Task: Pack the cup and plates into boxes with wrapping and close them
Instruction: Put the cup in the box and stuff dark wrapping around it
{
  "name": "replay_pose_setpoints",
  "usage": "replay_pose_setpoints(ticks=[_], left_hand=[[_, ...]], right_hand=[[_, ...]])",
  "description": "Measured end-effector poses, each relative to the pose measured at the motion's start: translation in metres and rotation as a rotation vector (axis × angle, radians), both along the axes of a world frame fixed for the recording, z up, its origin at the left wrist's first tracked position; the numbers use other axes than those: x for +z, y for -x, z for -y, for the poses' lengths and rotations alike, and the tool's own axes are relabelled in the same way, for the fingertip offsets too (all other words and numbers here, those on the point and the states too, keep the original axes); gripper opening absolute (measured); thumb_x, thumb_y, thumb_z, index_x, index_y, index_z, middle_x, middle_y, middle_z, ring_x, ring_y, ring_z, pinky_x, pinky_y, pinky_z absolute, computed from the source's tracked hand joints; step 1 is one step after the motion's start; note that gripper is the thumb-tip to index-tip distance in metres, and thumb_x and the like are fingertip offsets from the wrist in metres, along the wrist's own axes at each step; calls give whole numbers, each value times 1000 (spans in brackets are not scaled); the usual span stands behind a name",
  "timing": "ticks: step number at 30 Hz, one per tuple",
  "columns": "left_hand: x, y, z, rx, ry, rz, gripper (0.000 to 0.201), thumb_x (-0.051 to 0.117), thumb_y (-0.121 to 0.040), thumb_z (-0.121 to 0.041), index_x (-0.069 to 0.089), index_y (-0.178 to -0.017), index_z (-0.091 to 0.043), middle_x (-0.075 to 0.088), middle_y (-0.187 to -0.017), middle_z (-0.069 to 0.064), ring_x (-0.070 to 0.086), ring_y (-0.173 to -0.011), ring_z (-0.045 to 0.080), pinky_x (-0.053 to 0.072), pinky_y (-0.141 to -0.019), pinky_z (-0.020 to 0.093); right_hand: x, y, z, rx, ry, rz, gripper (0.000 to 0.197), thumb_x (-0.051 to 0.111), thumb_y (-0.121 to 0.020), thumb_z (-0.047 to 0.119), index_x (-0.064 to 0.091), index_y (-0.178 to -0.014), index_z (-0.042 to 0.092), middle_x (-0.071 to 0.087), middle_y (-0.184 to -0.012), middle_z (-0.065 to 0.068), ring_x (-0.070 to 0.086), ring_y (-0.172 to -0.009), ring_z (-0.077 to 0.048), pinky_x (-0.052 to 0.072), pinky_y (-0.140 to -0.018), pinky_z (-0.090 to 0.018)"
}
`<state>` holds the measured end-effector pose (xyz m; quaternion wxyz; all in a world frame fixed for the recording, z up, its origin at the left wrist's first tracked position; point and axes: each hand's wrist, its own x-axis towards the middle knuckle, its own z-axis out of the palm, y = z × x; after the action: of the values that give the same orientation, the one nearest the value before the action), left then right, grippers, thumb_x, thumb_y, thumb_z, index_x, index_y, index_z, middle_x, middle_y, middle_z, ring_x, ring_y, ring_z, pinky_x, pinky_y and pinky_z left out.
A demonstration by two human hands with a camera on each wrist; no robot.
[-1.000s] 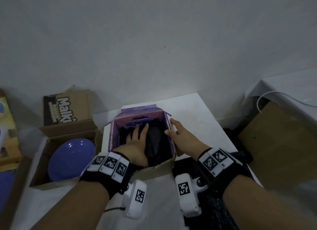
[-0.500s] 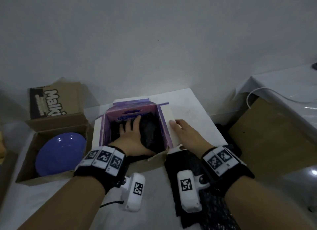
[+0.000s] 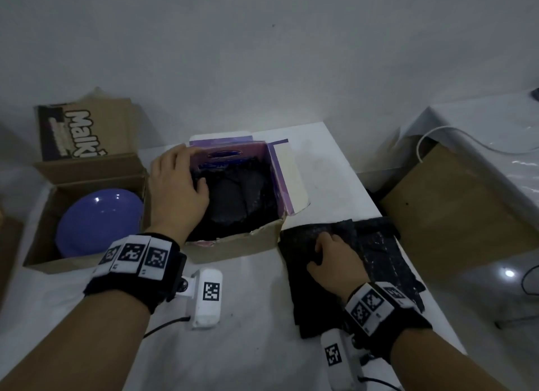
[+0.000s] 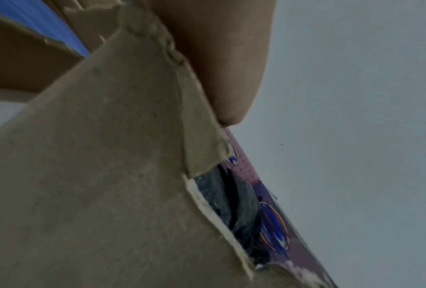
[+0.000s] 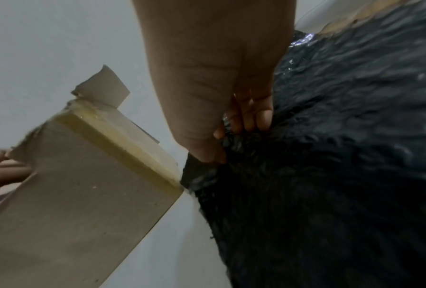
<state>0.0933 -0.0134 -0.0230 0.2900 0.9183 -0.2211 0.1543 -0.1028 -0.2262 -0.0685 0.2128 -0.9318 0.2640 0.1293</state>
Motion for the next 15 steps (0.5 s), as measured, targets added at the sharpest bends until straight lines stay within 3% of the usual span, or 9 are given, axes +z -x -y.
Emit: replay_pose_setpoints(ticks=[3,5,7,9,12,15], left_hand=[[-5,-3,-1,16,-4,-52,53,62,-75,-9,49,-127,-12,49,-130,16,41,-120,39,31,-101,42],[-5,-3,-1,12,-18,-58,54,62,-76,-9,48,-128,-13,48,-132,16,41,-121,38,31,-101,42],[-5,-1,0,10,-28,-54,55,62,-76,-8,48,-129,-13,46,-133,15,40,-122,38,31,-102,43],[-4,0,0,13,-25,-58,54,62,-76,-8,49,-129,-13,46,-134,15,39,-123,38,31,-103,43],[-3,0,0,10,-14,-58,52,62,-76,-7,52,-126,-12,45,-134,16,40,-122,38,30,-104,43],[-3,1,-1,11,-4,-61,49,62,-76,-5,54,-124,-12,45,-135,15,39,-121,39,30,-103,42]], right_hand=[[2,0,3,-44,-26,66,25,60,-82,25,50,-103,15,53,-108,-5,55,-97,-24,44,-75,-30],[4,-1,4,-96,55,140,36,63,-81,30,48,-112,19,49,-114,-5,51,-106,-25,45,-85,-36],[6,-5,6,-91,219,111,57,63,-81,38,38,-131,25,40,-131,-7,40,-121,-28,37,-98,-44],[7,-9,9,-22,238,24,76,62,-83,42,20,-145,33,26,-148,-6,25,-135,-29,28,-105,-51],[7,-16,12,-13,181,-54,86,65,-82,45,9,-147,40,18,-153,-7,14,-141,-28,26,-108,-57],[9,-19,13,-153,294,-92,113,72,-67,60,-3,-148,37,4,-156,-11,9,-142,-33,23,-107,-58]])
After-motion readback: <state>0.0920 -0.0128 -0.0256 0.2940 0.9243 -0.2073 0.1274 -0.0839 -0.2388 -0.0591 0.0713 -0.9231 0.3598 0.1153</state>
